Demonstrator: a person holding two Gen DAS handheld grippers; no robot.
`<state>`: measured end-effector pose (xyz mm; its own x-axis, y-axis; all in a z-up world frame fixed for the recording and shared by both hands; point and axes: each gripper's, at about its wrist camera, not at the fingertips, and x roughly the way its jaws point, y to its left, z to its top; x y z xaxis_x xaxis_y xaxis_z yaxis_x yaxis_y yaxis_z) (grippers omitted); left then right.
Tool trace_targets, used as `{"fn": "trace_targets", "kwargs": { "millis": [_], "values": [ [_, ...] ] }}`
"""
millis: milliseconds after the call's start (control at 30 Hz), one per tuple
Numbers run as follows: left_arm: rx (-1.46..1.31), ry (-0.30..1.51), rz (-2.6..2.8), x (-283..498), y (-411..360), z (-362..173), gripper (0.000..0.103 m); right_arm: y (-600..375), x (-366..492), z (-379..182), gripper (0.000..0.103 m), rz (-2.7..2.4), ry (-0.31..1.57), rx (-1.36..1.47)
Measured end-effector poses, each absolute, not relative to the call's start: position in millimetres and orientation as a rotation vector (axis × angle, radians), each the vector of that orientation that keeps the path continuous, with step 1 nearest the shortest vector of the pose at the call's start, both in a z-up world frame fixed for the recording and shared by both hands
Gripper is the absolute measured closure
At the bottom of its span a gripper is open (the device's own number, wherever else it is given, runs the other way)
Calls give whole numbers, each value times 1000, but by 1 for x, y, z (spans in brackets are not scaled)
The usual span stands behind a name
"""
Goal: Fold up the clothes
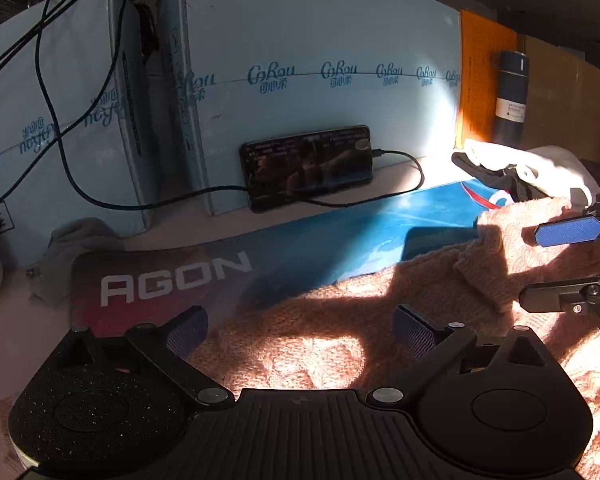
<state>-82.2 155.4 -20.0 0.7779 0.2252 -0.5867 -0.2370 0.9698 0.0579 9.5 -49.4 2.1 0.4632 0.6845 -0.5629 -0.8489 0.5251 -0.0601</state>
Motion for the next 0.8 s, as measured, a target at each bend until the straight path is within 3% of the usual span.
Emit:
{"fn": "trace_targets", "kwargs": {
  "millis": [33,100,167,200,233,333,667,800],
  "values": [
    [-23,653,266,-80,157,-22,2,-45,16,-2,48,956,550,-354],
    [-21,678,283,-77,157,-25,2,-44,27,-7,50,945,598,-325],
    [-17,678,286,-78,157,-26,1,-47,32,-7,61,947,615,-293],
    [-15,678,288,-78,156,-25,1,-47,33,-6,76,940,615,-293],
    [-13,678,290,-78,156,-25,1,-48,34,-4,83,934,615,-294],
    [-10,678,291,-78,155,-24,1,-51,33,3,90,927,605,-291],
    [-7,676,291,-77,156,-23,1,-43,8,12,90,1027,663,-247],
    [-8,675,290,-77,156,-23,1,-41,12,0,62,1002,692,-242]
  ]
}}
